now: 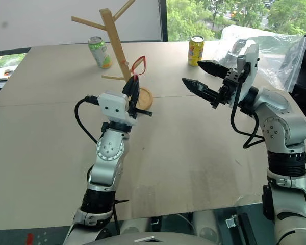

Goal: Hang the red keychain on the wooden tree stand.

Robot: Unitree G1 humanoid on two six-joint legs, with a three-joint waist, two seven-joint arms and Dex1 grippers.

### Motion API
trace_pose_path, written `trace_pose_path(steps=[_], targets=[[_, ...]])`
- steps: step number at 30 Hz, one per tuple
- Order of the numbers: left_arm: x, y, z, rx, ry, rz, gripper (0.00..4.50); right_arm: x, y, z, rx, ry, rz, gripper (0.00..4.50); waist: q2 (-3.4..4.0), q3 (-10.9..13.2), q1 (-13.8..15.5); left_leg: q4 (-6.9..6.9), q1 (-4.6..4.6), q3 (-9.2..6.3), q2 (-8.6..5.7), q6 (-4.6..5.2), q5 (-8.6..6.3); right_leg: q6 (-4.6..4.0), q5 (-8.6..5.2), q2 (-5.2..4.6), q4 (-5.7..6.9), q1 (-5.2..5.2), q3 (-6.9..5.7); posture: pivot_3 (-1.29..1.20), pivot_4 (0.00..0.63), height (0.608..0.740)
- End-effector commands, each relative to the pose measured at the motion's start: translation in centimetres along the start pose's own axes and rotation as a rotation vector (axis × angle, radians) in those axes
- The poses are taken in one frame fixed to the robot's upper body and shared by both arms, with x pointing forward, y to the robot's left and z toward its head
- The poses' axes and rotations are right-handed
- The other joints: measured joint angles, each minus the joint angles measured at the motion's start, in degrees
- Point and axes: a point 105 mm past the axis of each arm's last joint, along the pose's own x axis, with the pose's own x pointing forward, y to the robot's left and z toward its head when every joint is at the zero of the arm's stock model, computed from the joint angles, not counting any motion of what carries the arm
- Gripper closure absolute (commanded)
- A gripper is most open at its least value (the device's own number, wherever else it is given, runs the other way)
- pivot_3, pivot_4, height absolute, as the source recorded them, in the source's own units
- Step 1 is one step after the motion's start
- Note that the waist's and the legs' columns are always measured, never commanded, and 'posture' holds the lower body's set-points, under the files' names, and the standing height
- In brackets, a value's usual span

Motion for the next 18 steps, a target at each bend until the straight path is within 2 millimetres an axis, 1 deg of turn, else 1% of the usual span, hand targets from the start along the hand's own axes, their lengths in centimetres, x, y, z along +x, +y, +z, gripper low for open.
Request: trace_pose_path(steps=[1,4,8,13,18], targets=[[0.0,1.0,1.3,0.018,-0.061,0.052,4.43,0.1,0.4,1.5,-0.049,-0.039,0.023,0.0,0.0,0.0,0.05,0.0,0.0,0.0,0.0,0.0,0.0,0.0,0.0,0.0,0.0,0.0,-0.01,0.0,0.15,0.74],[0.0,1.4,1.5,0.016,-0.069,0.077,4.43,0.1,0.5,1.4,-0.048,-0.037,0.027,0.0,0.0,0.0,0.12,0.01,0.0,0.0,0.0,0.0,0.0,0.0,0.0,-0.02,0.0,0.01,-0.01,0.0,0.15,0.74],[0.1,2.2,1.1,0.023,-0.046,0.125,4.43,0.1,0.6,1.3,-0.044,-0.035,0.038,0.0,0.0,0.0,0.08,0.01,0.0,0.01,-0.01,0.0,0.0,0.0,0.0,-0.02,0.0,0.01,-0.01,0.0,0.15,0.74],[0.3,2.8,0.9,0.034,-0.034,0.158,4.43,0.2,0.6,1.2,-0.042,-0.032,0.043,0.0,0.0,0.0,0.08,0.0,0.0,0.0,-0.01,0.0,0.0,0.01,0.0,-0.01,0.0,0.0,-0.01,0.0,0.15,0.74],[0.5,3.4,-0.4,0.054,0.024,0.185,4.43,0.3,0.7,1.2,-0.04,-0.035,0.047,0.0,0.0,0.0,0.08,0.01,0.0,0.0,-0.01,0.0,0.0,0.01,0.0,-0.01,0.0,0.0,-0.02,0.0,0.15,0.74]])
